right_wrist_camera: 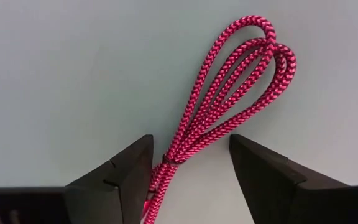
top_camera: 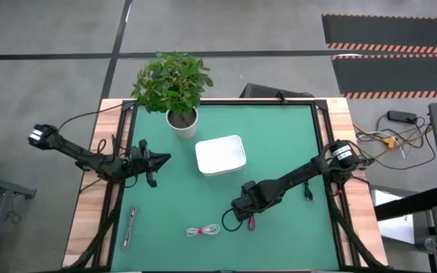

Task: Pick and place USB-C Cables
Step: Put the red charger cable into the white bin

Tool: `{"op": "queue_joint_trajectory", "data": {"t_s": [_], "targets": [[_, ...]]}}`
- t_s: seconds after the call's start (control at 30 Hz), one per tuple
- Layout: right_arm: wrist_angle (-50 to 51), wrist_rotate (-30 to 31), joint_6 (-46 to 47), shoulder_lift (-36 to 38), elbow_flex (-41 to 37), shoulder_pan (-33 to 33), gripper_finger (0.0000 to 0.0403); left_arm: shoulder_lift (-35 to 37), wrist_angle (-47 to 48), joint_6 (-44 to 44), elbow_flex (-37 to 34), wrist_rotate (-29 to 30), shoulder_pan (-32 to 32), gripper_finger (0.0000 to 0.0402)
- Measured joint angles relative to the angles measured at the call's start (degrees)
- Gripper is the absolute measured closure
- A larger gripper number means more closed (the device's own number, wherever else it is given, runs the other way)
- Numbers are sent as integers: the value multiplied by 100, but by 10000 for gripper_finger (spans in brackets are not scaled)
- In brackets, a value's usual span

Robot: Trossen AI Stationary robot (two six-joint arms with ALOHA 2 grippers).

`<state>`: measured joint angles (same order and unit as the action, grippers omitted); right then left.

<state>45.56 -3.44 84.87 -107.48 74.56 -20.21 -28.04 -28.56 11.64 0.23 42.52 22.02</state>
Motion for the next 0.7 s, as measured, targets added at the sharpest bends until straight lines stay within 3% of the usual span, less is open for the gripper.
{"op": "queue_joint_trajectory", "data": {"t_s": [0.27, 0.7], "targets": [[16, -49, -240, -15, 0, 71, 211, -3, 0, 0, 0, 0, 2, 402], [103, -63, -581, -22, -13, 78, 327, 6, -2, 0, 1, 0, 0, 402]]}}
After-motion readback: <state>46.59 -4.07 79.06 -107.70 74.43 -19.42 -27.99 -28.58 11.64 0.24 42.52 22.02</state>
